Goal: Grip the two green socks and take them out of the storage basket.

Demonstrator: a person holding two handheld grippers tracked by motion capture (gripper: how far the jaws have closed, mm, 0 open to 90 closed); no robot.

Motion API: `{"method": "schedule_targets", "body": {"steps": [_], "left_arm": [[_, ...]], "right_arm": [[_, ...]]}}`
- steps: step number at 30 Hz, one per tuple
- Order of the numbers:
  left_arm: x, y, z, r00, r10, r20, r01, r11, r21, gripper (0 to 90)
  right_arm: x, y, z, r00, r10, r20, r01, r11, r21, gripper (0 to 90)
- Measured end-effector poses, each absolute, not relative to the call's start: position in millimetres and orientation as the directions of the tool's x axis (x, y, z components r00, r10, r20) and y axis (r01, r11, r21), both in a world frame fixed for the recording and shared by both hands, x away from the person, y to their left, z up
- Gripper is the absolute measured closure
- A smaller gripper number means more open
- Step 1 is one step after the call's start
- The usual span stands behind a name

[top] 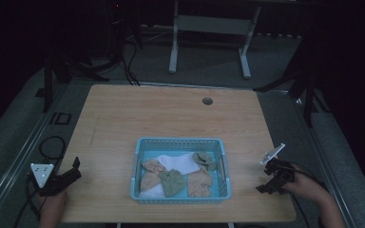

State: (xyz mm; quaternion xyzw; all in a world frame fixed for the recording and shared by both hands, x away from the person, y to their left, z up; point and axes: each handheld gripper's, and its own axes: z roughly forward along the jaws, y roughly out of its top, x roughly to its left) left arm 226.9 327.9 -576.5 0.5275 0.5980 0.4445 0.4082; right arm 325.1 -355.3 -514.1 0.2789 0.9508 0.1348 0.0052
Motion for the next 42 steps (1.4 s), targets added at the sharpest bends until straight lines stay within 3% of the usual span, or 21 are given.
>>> {"method": "schedule_targets", "body": {"steps": [12, 27, 42], "left_arm": [[227.1, 327.7, -576.4, -0.111, 0.994, -0.017, 0.270, 0.046, 0.962, 1.3], [227.5, 328.1, -576.3, -0.109, 0.994, -0.018, 0.273, 0.048, 0.961, 1.3], [227.3, 327.9, -576.3, -0.107, 0.994, -0.017, 0.272, 0.046, 0.961, 1.3]], "right_arm": [[317.5, -327.3, -505.2, -0.925, 0.365, 0.106, 0.379, 0.900, 0.213, 13.6], [315.6, -288.3, -486.5, -0.975, 0.199, 0.100, 0.221, 0.926, 0.308, 13.9], [315.8, -246.5, -453.6, -0.988, 0.140, 0.058, 0.151, 0.905, 0.397, 14.6]]}}
